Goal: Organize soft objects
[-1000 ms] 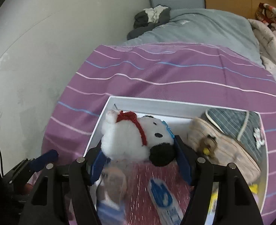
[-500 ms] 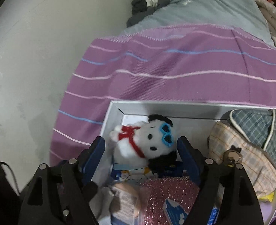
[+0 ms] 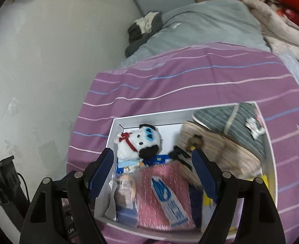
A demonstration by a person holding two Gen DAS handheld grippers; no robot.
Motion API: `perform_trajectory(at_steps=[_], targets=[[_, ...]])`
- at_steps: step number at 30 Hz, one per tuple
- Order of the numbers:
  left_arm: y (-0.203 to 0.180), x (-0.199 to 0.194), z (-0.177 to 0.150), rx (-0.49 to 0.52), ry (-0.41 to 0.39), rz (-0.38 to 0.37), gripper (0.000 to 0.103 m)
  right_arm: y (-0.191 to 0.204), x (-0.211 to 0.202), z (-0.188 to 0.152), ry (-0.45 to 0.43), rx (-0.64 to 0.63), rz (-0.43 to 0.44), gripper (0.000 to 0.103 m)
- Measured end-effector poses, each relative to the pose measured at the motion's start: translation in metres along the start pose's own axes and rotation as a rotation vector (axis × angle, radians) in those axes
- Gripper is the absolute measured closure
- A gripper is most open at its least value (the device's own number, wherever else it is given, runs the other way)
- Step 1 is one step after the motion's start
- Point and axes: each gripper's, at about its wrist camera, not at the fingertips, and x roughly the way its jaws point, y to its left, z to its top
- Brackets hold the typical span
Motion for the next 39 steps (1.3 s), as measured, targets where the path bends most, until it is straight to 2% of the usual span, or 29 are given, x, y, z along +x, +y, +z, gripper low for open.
perform_trajectory(at_steps=[8,16,22,27,31,36,39], targets=[[-0.007,-0.025,-0.003,-0.029,-0.005,-0.069,0.026,-0.012,-0.051,-0.019,-0.078,0.037,0.003,0.023],[-0.031,-0.062,0.001,-0.001,-0.041,-0.097,0.026,-0.012,-0.118,-0.024,-0.208,0.008,-0.059,0.023],[-0.038,-0.089,0.001,-0.055,-0.066,-0.126,0.026,-0.010,-0.159,-0.040,-0.280,-0.003,-0.075,0.023],[-0.051,-0.110,-0.006,0.001,-0.081,-0.123,0.026,0.004,-0.190,-0.053,-0.336,-0.046,-0.105,0.023],[-0.058,-0.119,-0.027,0.033,-0.087,-0.091,0.026,0.012,-0.201,-0.074,-0.394,-0.059,-0.176,0.023],[-0.064,-0.130,-0.058,0.098,-0.093,-0.065,0.026,0.028,-0.190,-0.117,-0.346,-0.238,-0.236,0.023],[-0.067,-0.138,-0.075,0.134,-0.112,-0.048,0.026,0.027,-0.184,-0.146,-0.335,-0.271,-0.255,0.023]])
